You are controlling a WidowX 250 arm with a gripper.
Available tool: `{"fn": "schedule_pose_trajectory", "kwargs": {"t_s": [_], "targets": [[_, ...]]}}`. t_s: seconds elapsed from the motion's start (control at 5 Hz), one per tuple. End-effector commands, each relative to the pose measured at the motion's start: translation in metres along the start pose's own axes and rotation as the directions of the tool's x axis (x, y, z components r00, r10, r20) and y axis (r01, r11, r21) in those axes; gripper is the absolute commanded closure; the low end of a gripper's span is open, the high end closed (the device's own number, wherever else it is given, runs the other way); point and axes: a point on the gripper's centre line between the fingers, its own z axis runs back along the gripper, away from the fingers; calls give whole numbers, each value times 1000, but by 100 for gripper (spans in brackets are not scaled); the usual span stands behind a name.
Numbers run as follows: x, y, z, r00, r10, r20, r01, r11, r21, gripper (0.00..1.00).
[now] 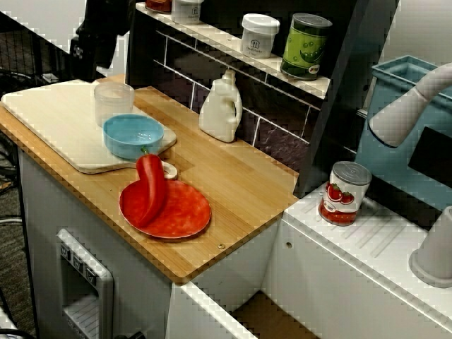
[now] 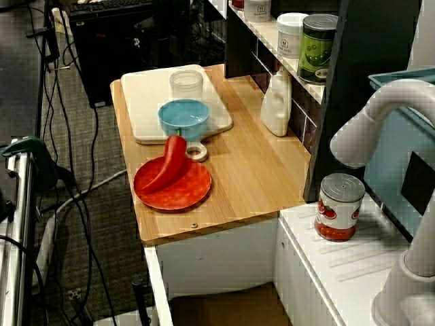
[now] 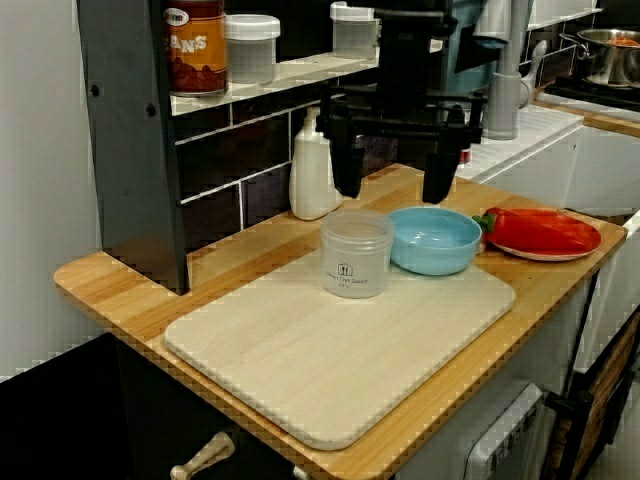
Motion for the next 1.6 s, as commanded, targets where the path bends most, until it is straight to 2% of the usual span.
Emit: {"fn": "schedule_pose_trajectory", "kwargs": {"t_s": [0.0,0.2,0.4,0.6,0.8,1.0,1.2,1.4], "targets": [[2,22,17,945,-327,-34,320,939,-124,0],[-1,34,14,925,-380,21,381,921,-87,0],[-4,34,11,867,-490,97,496,866,-63,0],[-12,25,15,799,-590,118,597,801,-45,0],[-26,14,29,779,-613,129,619,785,-9,0],[-30,1,21,801,-586,125,589,808,15,0],[-29,-8,18,794,-598,110,603,798,-10,0],[-24,-27,19,733,-669,126,674,739,6,0]]}}
